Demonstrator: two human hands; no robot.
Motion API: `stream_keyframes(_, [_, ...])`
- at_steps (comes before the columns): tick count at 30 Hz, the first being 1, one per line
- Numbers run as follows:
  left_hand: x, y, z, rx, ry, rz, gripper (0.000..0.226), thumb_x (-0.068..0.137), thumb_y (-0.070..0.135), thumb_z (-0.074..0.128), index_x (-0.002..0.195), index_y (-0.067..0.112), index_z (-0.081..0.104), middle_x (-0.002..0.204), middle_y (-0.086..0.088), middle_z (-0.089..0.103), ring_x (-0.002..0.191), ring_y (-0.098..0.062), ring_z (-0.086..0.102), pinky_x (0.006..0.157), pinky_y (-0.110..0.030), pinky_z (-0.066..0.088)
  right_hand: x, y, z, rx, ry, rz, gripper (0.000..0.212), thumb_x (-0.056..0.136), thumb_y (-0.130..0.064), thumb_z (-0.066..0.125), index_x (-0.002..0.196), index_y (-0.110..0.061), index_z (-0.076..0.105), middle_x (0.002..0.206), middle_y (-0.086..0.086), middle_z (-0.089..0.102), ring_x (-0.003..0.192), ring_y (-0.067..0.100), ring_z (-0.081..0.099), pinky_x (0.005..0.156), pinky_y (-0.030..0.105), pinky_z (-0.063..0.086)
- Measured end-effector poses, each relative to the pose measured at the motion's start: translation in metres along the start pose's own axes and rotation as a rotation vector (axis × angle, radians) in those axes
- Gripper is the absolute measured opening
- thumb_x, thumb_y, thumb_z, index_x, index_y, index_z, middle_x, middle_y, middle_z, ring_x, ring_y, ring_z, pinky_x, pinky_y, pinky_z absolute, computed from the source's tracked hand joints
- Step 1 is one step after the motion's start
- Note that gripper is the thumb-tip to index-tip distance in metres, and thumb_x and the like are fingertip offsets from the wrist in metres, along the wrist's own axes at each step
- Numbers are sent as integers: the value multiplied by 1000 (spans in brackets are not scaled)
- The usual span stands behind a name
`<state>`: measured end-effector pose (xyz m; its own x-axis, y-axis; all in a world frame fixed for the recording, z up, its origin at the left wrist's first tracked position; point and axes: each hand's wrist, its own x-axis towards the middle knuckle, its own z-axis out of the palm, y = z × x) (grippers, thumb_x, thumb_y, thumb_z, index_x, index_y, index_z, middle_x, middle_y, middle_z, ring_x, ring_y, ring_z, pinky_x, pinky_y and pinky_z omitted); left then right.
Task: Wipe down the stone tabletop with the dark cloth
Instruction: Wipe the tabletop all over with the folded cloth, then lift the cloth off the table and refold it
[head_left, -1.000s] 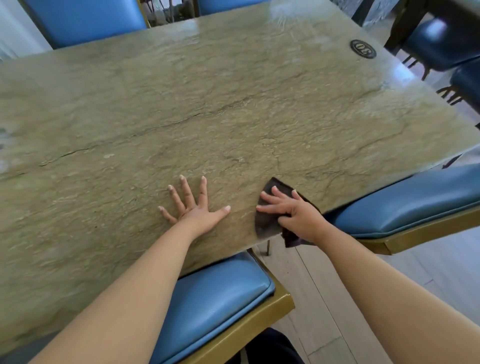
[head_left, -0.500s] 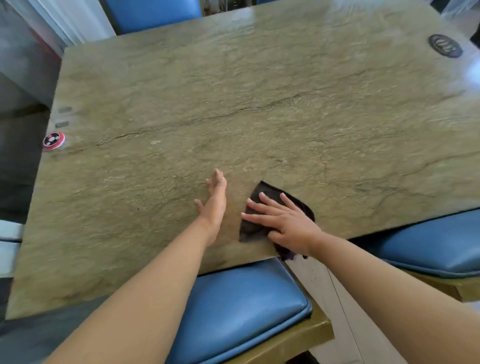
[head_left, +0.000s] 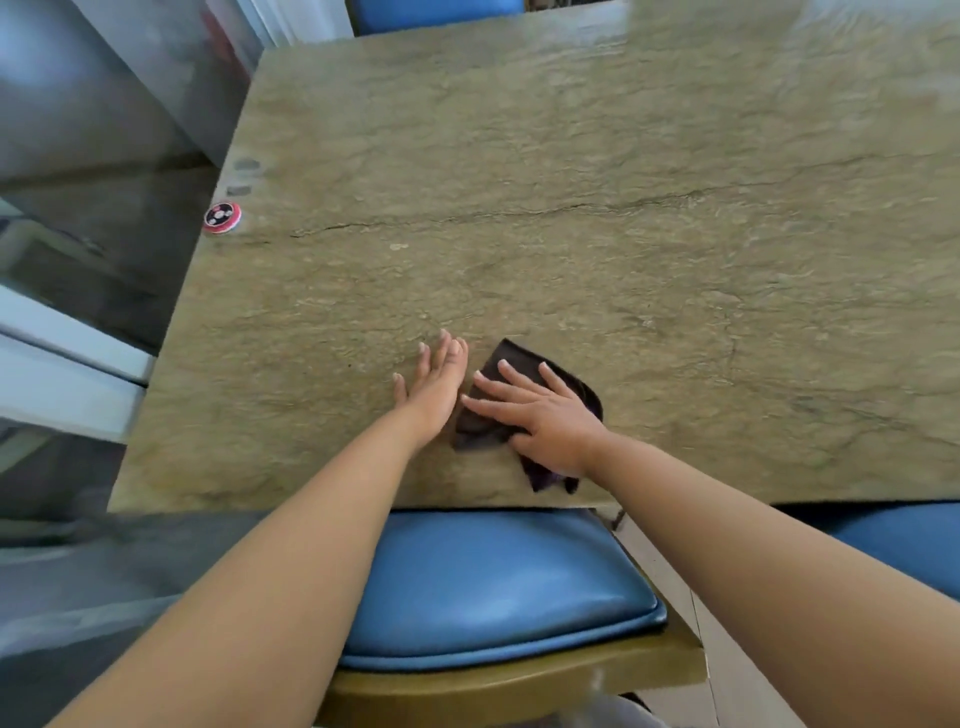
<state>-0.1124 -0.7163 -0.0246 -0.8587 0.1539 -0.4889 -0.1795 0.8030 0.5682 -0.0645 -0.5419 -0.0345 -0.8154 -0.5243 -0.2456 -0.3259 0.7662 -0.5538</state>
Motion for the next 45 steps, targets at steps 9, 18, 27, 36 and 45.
stream_keyframes(9, [-2, 17, -5, 280, -90, -84, 58, 99, 54, 4, 153, 32, -2, 158, 14, -19, 147, -14, -18, 117, -49, -11, -88, 28, -11, 347, -13, 95, 67, 75, 14, 50, 113, -39, 66, 138, -27, 42, 140, -8, 10, 117, 29, -9])
stream_keyframes(18, [-26, 44, -24, 505, -349, -75, 77, 97, 61, 24, 154, 13, 5, 161, -3, -16, 149, -27, -8, 120, -46, 0, -169, -5, -28, 500, 26, 643, 57, 77, 11, 40, 79, -33, 77, 105, -13, 71, 100, 10, 65, 92, 34, 53])
stream_keyframes(27, [-105, 119, -19, 195, -411, 190, 55, 102, 46, 30, 149, 16, 34, 157, -4, 28, 140, -23, 35, 115, -43, 21, -217, -58, -83, 1338, 597, 553, 37, 90, -5, 50, 120, -24, 62, 115, 18, 63, 89, 26, 64, 66, 33, 54])
stream_keyframes(36, [-174, 159, 12, -385, -634, 277, 65, 73, 70, 58, 109, 16, 66, 99, 0, 72, 97, -15, 65, 92, -32, 52, -245, -115, -76, 1757, 789, 485, 38, 92, -35, 59, 114, -5, 64, 101, 16, 72, 84, 28, 72, 73, 36, 60])
stream_keyframes(45, [-206, 183, 45, -554, -472, 433, 74, 54, 61, 75, 113, 17, 63, 105, -2, 73, 94, -13, 70, 71, -25, 57, -279, -122, -93, 1392, 973, 504, 24, 92, -27, 62, 105, -8, 68, 100, 18, 73, 90, 31, 71, 75, 42, 60])
